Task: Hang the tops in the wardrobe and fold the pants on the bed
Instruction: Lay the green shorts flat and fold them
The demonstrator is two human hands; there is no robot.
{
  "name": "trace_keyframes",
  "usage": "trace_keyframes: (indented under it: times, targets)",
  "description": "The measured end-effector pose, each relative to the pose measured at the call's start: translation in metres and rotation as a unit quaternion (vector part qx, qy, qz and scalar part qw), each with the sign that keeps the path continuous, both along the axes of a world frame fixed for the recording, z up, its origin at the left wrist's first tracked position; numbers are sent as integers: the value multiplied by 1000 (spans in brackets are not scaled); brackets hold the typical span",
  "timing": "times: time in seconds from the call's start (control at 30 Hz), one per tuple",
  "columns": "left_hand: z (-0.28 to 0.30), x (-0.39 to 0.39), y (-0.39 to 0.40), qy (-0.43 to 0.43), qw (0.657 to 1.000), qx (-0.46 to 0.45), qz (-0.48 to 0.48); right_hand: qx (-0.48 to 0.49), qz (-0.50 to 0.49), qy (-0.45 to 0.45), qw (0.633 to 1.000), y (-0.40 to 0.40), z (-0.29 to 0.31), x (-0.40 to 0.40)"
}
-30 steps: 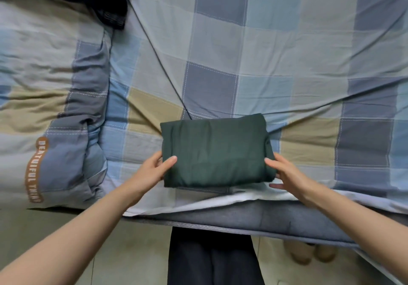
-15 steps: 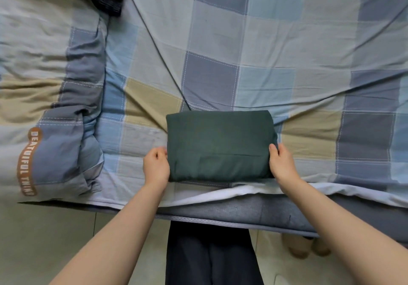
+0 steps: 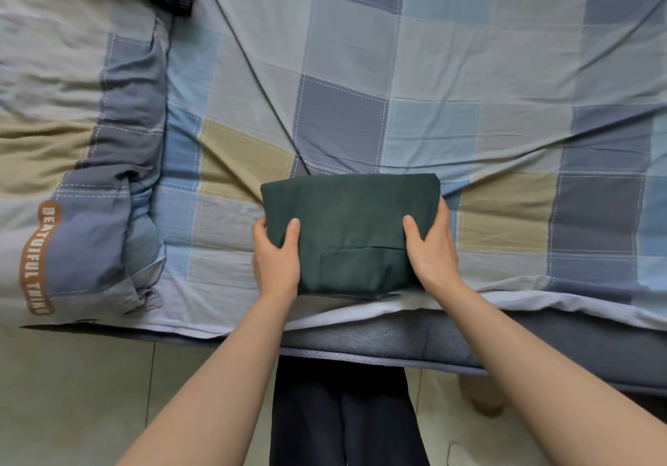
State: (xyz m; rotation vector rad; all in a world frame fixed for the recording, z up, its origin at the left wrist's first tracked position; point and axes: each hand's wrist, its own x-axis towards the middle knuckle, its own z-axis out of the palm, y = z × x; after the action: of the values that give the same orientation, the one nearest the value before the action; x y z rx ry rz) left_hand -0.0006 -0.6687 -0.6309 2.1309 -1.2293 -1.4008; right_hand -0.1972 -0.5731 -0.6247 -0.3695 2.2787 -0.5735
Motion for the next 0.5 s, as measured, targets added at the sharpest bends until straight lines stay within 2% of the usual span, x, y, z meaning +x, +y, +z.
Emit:
trace_keyframes:
  times: [0.1,0.2,0.37,0.5]
  targets:
    - [13,5,-1,-8,1000,-9,18,-29,-31,-18,999,6,17,-4]
    - [42,7,4,21,999,-17,33,-52,-46,-23,997,15,45,-5]
    - [133,7,18,91,993,-77,8,-111,-42,15,993,33,135,-5]
    - [224,0,26,97,987,-116,-47,-140,-28,68,987,48,228,-10]
